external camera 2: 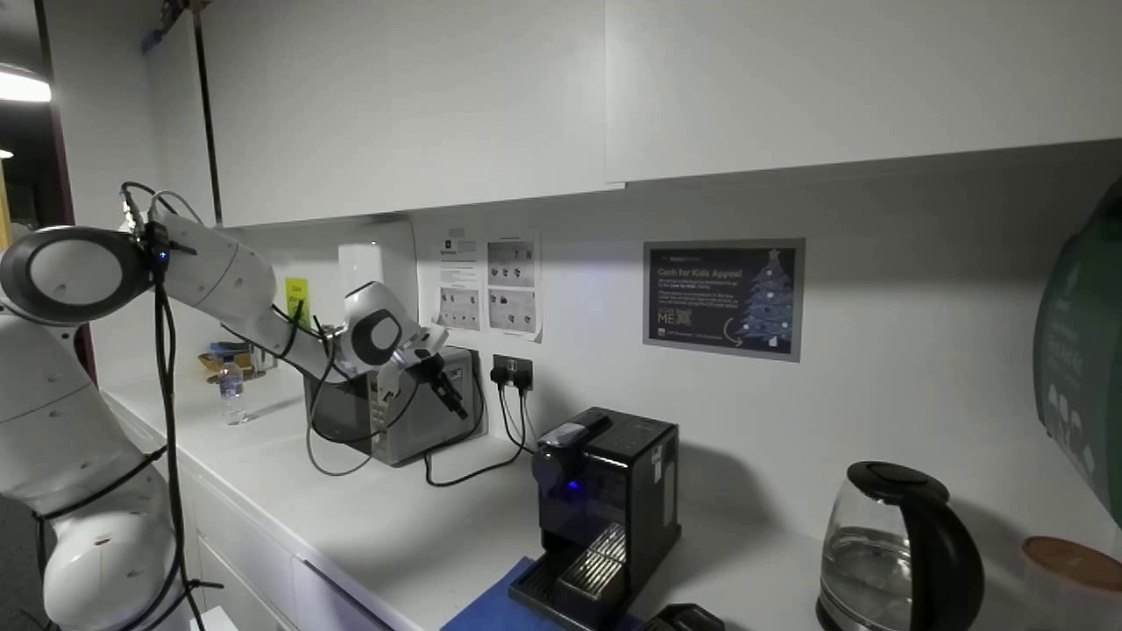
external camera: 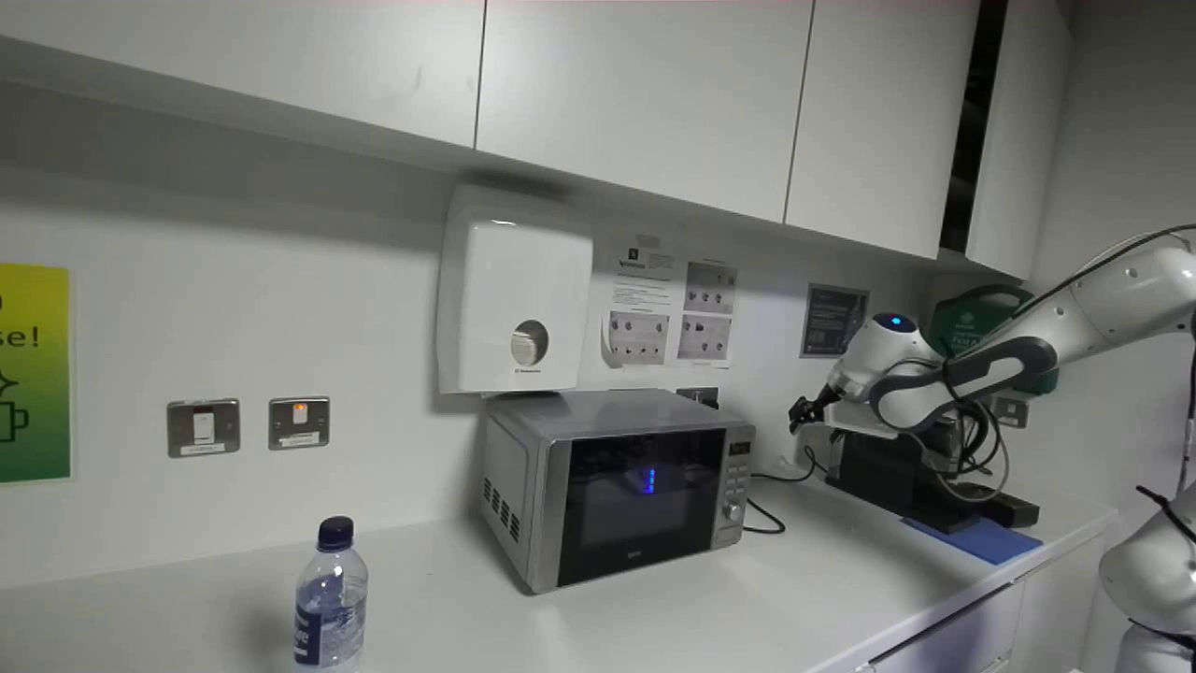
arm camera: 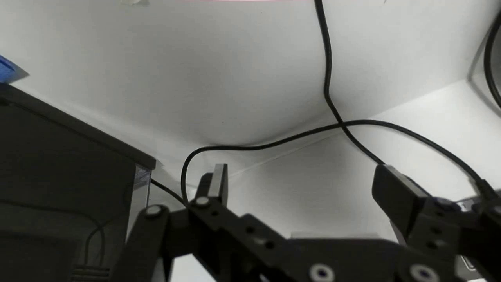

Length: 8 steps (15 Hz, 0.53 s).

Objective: Flip the socket's left switch

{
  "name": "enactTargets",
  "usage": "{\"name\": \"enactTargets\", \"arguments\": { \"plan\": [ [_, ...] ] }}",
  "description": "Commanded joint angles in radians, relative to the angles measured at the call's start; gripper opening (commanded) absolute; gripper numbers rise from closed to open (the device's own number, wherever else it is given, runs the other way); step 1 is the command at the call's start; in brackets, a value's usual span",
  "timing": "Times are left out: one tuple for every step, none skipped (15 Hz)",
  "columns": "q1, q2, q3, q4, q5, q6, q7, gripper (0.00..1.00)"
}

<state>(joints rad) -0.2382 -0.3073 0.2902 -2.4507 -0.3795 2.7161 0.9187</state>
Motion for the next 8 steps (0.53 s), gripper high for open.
{"name": "enactTargets", "arguments": {
  "plan": [
    [-0.064, 0.045, 0.058, 0.075, -0.101, 0.021, 0.151, 1.0],
    [-0.076, 0.051, 0.07, 0.09, -0.127, 0.018, 0.189, 1.0],
    [-0.089, 0.06, 0.082, 0.107, -0.152, 0.018, 0.229, 1.0],
    [-0.101, 0.07, 0.093, 0.123, -0.178, 0.015, 0.268, 1.0],
    [-0.113, 0.082, 0.102, 0.139, -0.204, 0.015, 0.306, 1.0],
    [-0.126, 0.094, 0.111, 0.156, -0.233, 0.013, 0.349, 1.0],
    [-0.134, 0.112, 0.116, 0.173, -0.25, 0.011, 0.38, 1.0],
    [-0.143, 0.13, 0.12, 0.192, -0.272, 0.007, 0.411, 1.0]
  ]
}}
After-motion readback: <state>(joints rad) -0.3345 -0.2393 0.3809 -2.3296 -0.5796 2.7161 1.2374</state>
